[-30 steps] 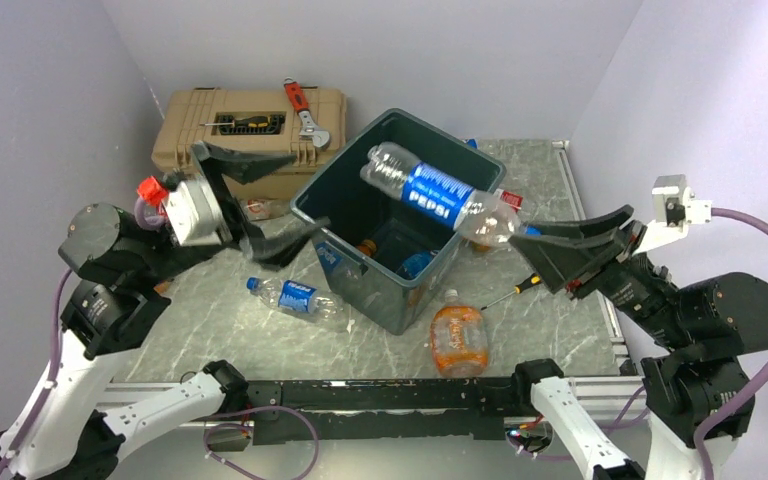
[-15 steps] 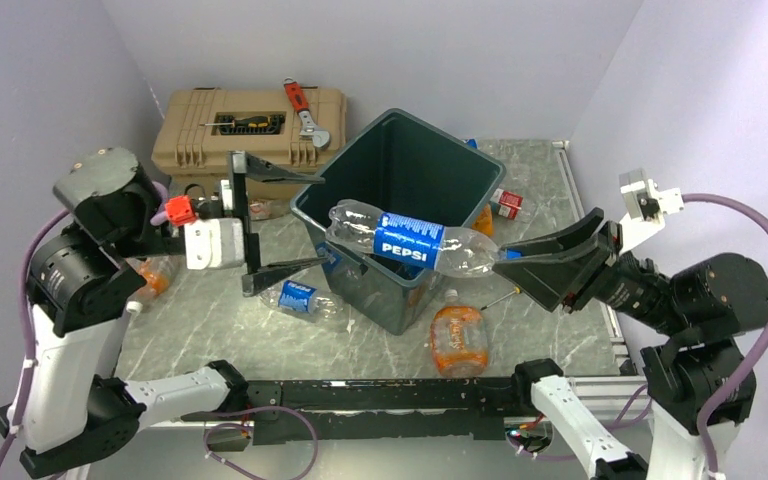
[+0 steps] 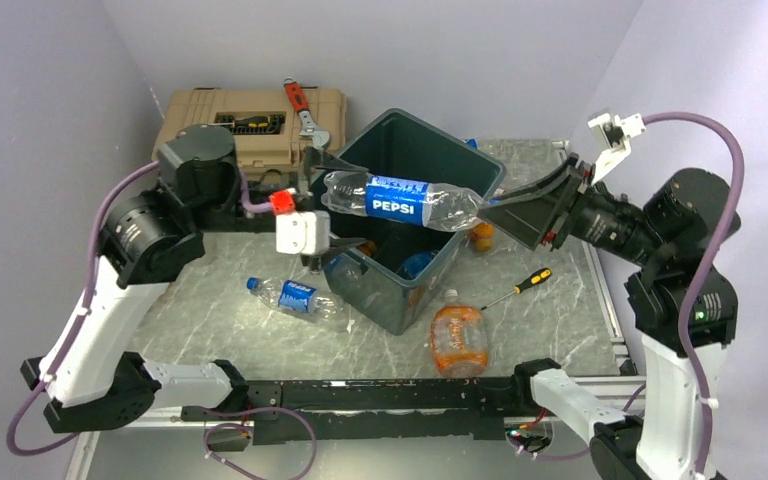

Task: Put the plastic bottles in the bin
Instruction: Place the plastic bottle in the trash bin.

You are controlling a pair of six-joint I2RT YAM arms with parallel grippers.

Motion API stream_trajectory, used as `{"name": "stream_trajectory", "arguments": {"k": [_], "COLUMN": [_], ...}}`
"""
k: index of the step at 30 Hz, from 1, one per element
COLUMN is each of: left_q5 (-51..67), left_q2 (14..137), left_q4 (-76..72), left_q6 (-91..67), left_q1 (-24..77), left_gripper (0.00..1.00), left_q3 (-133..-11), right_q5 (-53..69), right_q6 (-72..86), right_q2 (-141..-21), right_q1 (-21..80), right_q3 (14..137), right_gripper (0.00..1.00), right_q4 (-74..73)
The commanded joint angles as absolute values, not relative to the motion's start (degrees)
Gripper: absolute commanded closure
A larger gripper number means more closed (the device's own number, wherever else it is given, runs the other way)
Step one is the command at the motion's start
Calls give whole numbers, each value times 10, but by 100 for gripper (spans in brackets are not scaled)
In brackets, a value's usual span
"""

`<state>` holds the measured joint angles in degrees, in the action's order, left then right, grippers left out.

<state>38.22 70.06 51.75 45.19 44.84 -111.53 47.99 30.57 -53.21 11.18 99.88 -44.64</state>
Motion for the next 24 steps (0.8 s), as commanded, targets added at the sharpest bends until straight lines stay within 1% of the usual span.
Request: {"name": "stream_trajectory", "arguments": {"k": [1,4,8,9,11,14,17,19,22,24], "left_q5": [258,167,89,74,43,33,45,48,46,43], "left_q2": [726,738,750,751,752,745,731,725,728,729], "left_q4": [494,457,390,370,341,317,290,283,293,298], "left_q6": [533,577,629,639,658,668,656,652,648,648], "left_q1": [516,558,583,585,589,591,591,591,591,591], "left_gripper": [1,1,1,2,8,18,34,42,46,51], "left_q3": [-1120,-1097,-1057,-1046,-1027,-1009,-994,-991,-995,-995], "right_q5": [454,436,410,404,394,385,384,385,392,394], "right_q6": [281,266,261,260,259,258,260,264,267,269], "right_q2": [-582,-608,-626,-629,-634,-640,-642,-641,-637,-631], "right_q1": [135,160,198,207,222,231,234,235,237,238], "right_q3": [1057,1085,1084,1082,1081,1086,1089,1086,1078,1073], "right_gripper": [100,100,100,100,100,100,100,100,100,100], "right_q4": [-458,-473,-463,-461,-458,-457,-452,-444,-432,-425]}}
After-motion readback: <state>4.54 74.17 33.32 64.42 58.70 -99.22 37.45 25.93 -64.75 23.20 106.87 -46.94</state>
